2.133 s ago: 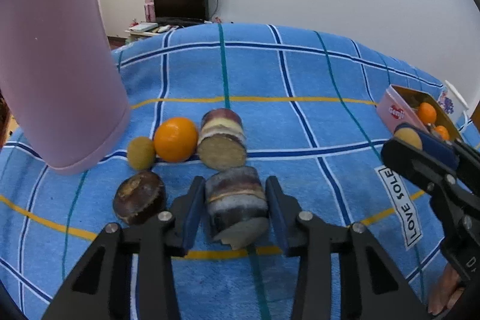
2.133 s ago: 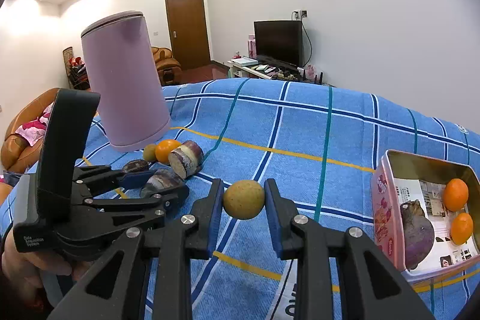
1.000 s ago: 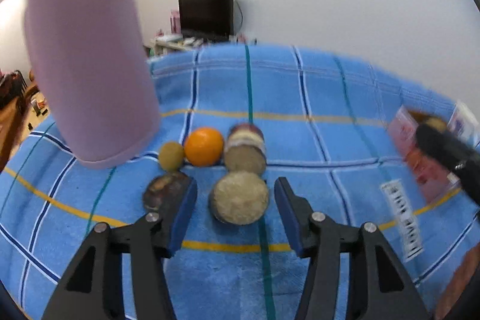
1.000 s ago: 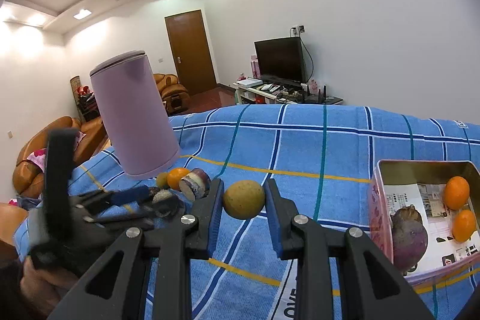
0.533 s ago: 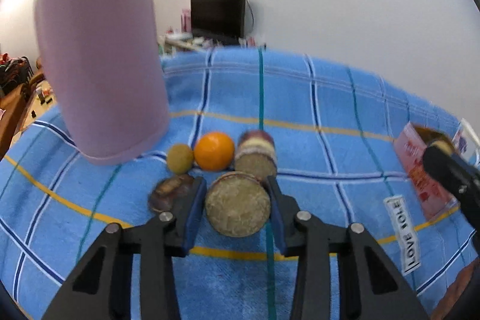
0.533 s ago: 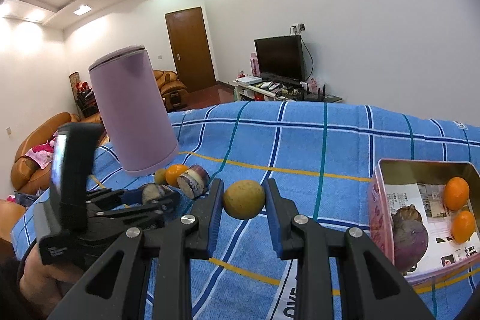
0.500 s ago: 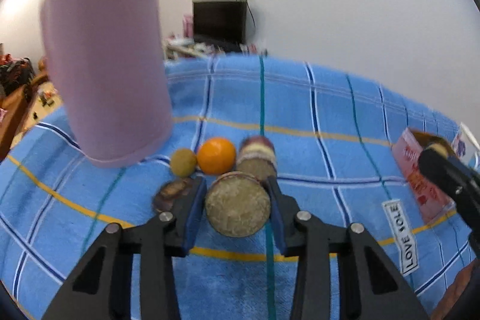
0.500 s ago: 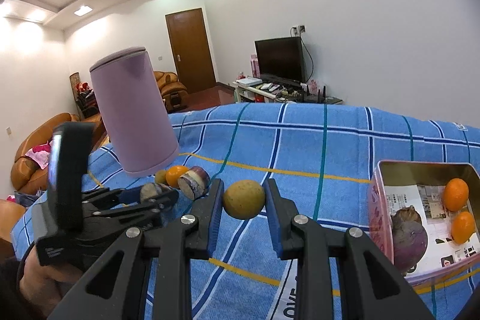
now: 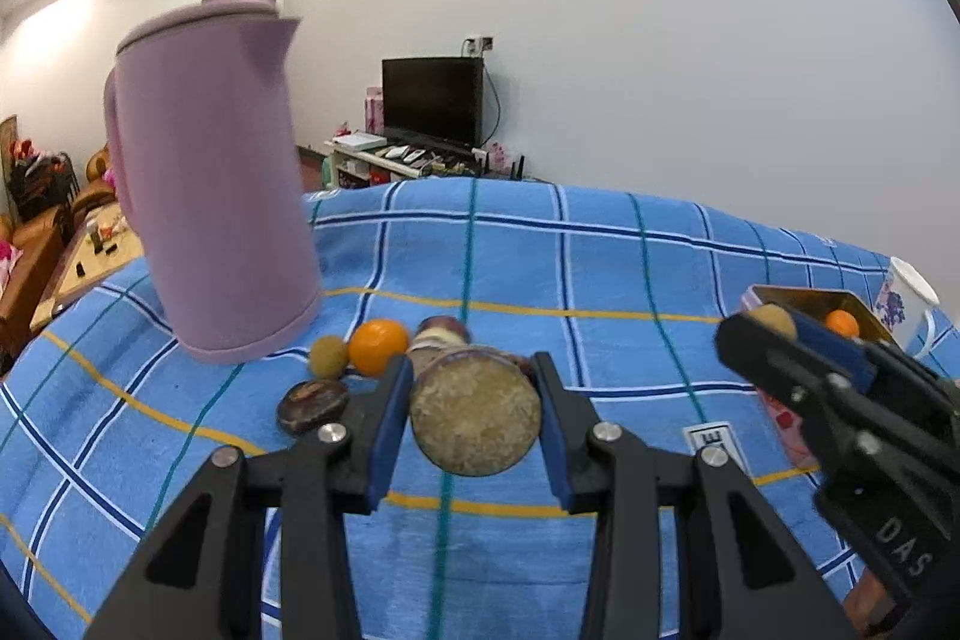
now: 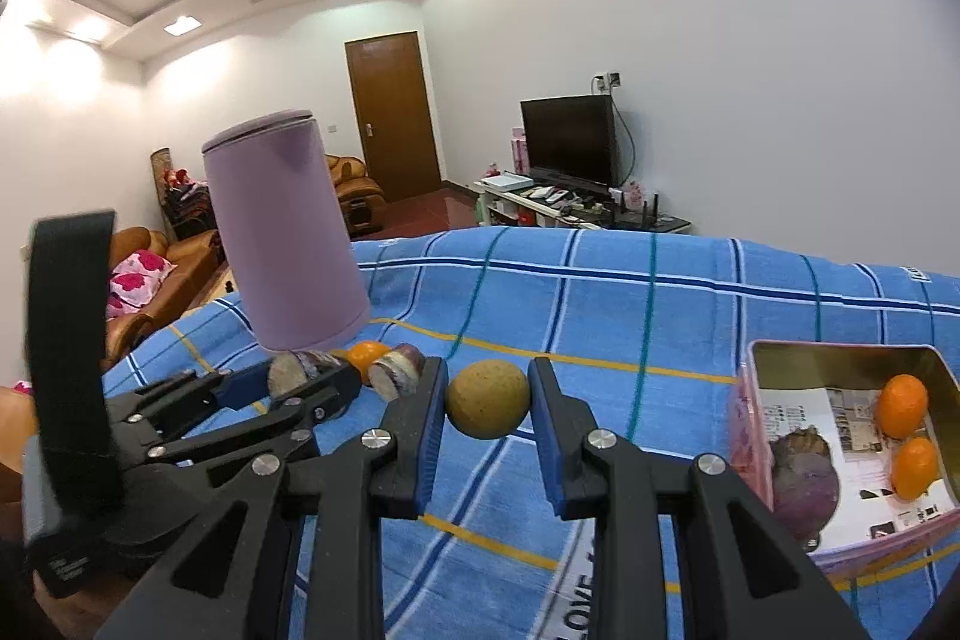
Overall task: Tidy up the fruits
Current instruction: 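Carry the yellow-green fruit and yam slice over the tin box with both tools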
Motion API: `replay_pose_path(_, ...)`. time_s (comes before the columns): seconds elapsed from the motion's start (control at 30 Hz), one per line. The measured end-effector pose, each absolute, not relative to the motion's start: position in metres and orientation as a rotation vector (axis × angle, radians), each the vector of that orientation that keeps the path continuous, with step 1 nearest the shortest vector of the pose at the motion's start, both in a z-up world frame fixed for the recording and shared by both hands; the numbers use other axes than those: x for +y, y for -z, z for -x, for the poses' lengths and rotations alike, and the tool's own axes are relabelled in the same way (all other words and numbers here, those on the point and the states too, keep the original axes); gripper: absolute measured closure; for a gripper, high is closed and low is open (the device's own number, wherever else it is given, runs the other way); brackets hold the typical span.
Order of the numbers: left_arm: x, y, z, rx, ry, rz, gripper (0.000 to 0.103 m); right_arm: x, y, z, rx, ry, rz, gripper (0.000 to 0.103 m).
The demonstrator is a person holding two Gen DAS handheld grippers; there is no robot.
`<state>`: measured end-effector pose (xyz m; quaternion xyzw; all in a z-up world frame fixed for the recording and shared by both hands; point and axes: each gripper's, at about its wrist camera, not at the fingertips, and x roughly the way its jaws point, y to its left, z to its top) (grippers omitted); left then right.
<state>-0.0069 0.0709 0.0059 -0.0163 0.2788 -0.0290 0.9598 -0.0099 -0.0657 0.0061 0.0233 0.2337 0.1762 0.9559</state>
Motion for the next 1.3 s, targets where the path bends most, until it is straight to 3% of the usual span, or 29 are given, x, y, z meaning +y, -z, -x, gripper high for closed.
replay_pose_path(1.3,-0.048,-0.014,0.022,0.526,0.199,-0.049,0.062,-0.169,-0.016,0.034,0.426,-0.172,-0.047,0.073)
